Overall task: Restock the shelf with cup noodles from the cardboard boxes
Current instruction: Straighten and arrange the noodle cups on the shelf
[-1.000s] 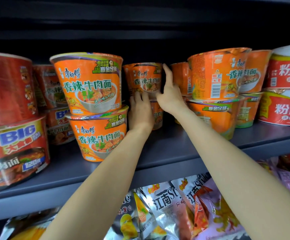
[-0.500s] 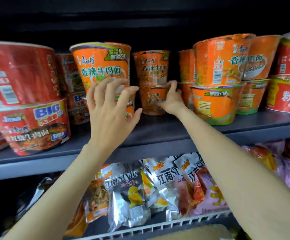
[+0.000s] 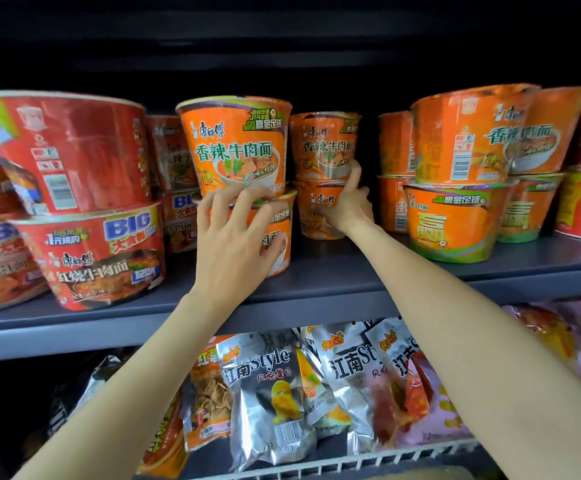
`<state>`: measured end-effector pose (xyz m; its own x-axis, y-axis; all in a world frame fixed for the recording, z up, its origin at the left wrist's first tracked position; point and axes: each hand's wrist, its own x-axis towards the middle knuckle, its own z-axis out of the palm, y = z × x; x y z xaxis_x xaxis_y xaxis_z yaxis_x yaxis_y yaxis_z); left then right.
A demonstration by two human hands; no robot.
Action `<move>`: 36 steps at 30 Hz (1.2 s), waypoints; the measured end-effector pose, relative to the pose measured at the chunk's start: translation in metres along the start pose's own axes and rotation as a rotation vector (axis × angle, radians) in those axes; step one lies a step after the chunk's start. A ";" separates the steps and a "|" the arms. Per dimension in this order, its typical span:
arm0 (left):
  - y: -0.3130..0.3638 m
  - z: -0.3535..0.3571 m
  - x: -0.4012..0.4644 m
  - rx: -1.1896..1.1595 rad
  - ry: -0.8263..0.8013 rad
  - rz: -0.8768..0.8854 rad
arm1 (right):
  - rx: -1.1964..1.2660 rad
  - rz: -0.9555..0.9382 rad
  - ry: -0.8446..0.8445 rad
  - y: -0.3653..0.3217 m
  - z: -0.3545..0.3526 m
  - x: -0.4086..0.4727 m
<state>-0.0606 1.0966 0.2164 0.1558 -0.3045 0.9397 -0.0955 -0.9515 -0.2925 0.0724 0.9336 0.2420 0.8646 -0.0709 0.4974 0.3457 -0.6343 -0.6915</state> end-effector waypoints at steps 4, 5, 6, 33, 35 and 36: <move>0.000 0.003 0.000 -0.004 0.014 -0.008 | -0.051 0.002 -0.005 -0.001 -0.004 -0.002; 0.001 0.003 0.000 -0.009 0.016 -0.008 | -0.058 -0.014 -0.013 -0.002 -0.009 -0.007; 0.001 0.004 -0.001 -0.013 0.018 -0.005 | -0.048 -0.051 -0.019 -0.003 -0.017 -0.015; 0.131 0.031 0.057 -1.287 -0.438 -0.740 | 0.368 -0.095 0.017 0.051 -0.139 -0.119; 0.116 0.023 0.043 -1.166 -0.348 -0.684 | 0.346 -0.121 0.026 0.039 -0.130 -0.130; 0.111 0.019 0.037 -1.110 -0.323 -0.654 | 0.319 -0.119 0.044 0.036 -0.128 -0.133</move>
<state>-0.0469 0.9786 0.2156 0.6904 0.0488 0.7218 -0.6371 -0.4318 0.6385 -0.0772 0.8216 0.2185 0.7971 -0.0488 0.6019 0.5460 -0.3675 -0.7529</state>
